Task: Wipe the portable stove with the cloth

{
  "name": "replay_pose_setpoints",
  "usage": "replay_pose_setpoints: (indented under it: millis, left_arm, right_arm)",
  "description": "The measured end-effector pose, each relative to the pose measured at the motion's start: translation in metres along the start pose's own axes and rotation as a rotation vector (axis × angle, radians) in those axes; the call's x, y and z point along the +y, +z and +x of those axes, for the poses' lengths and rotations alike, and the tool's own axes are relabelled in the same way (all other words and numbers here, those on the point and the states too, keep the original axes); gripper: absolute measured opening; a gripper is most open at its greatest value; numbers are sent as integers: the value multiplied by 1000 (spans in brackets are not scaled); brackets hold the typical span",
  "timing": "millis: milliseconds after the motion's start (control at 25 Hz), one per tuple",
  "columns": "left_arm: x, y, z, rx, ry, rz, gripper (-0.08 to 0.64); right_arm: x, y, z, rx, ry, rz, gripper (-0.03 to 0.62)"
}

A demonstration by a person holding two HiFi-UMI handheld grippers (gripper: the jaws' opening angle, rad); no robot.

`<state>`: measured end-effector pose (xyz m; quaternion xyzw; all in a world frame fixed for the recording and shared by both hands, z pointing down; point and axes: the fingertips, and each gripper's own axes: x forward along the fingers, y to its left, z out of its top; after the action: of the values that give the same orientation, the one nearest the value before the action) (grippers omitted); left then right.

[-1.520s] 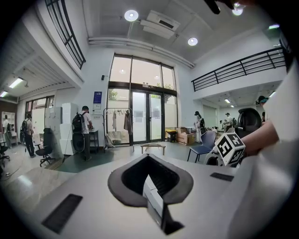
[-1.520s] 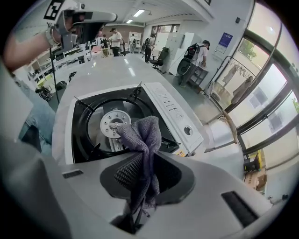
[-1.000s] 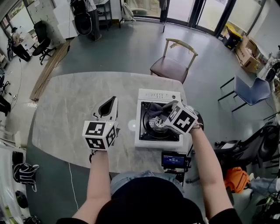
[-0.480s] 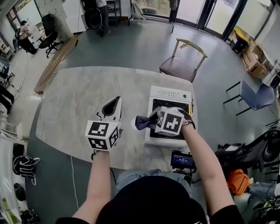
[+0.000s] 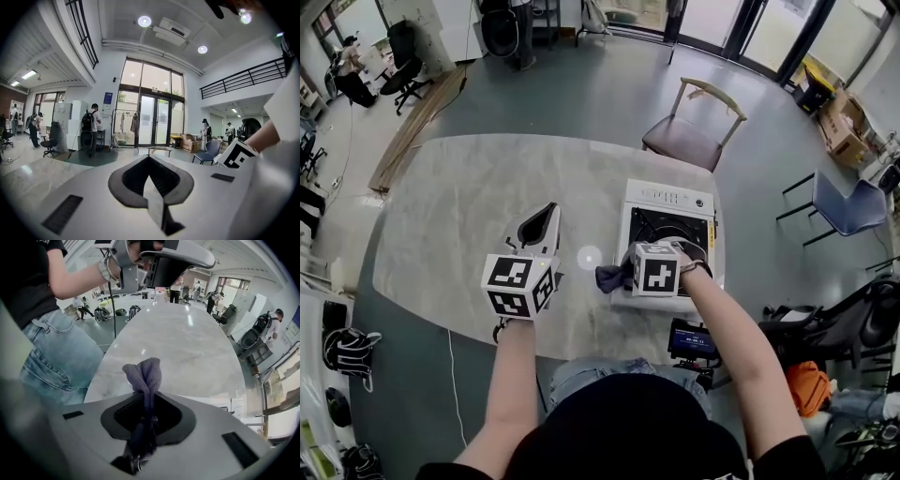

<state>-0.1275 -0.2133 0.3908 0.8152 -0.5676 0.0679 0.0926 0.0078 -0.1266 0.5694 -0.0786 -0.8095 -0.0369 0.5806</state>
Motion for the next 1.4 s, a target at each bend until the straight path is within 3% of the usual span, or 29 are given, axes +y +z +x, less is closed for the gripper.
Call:
replay_pose_setpoints:
  millis: [280, 600, 800, 1160, 1280, 1400]
  left_arm:
    - [4, -3, 6, 12, -6, -12, 8]
    - [8, -14, 11, 34, 3, -29, 7]
    - [16, -19, 10, 46, 21, -45, 6]
    - [22, -27, 11, 59, 28, -60, 8]
    - [20, -28, 13, 62, 22, -59, 6]
    - [18, -28, 15, 63, 18, -58, 7]
  right_arm:
    - [-9, -1, -2, -16, 14, 4, 87]
    - [-61, -16, -6, 42, -143, 31, 87]
    - [-103, -24, -9, 79, -274, 107, 87]
    - [-137, -30, -12, 101, -378, 225, 91]
    - [-134, -27, -16, 48, -352, 275, 87]
    - [-145, -19, -41, -112, -369, 403, 86]
